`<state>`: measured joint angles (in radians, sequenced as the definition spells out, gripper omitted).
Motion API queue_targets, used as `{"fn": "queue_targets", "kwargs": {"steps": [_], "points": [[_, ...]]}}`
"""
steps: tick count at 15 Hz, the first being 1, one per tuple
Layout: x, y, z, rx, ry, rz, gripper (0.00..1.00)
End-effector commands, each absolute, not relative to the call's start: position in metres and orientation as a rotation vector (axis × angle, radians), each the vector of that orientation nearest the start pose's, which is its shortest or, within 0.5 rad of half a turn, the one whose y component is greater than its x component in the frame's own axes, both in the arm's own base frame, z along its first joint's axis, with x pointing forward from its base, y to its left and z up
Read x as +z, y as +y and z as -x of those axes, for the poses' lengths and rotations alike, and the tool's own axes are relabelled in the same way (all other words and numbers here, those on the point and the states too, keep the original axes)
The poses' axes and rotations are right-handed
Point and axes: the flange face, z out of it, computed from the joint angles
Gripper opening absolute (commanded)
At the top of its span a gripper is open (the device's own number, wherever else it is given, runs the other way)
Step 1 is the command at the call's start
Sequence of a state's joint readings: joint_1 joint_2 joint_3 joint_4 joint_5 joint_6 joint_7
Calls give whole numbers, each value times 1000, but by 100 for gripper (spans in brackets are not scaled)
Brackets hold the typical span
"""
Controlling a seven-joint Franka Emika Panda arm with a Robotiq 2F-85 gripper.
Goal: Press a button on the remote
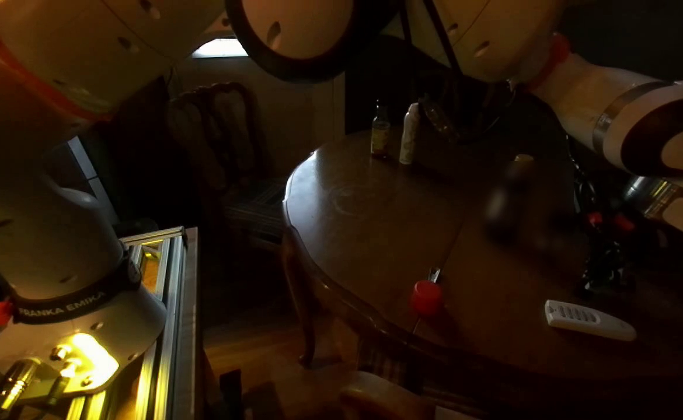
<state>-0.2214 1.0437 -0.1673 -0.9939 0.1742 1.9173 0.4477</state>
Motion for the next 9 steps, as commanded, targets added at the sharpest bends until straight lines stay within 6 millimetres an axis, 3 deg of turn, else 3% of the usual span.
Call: {"fn": "queue_targets", "kwargs": {"steps": [1, 9], "points": [[199, -239, -741, 195, 1322, 2824, 0], [186, -250, -745, 201, 1372, 2798, 0]]}}
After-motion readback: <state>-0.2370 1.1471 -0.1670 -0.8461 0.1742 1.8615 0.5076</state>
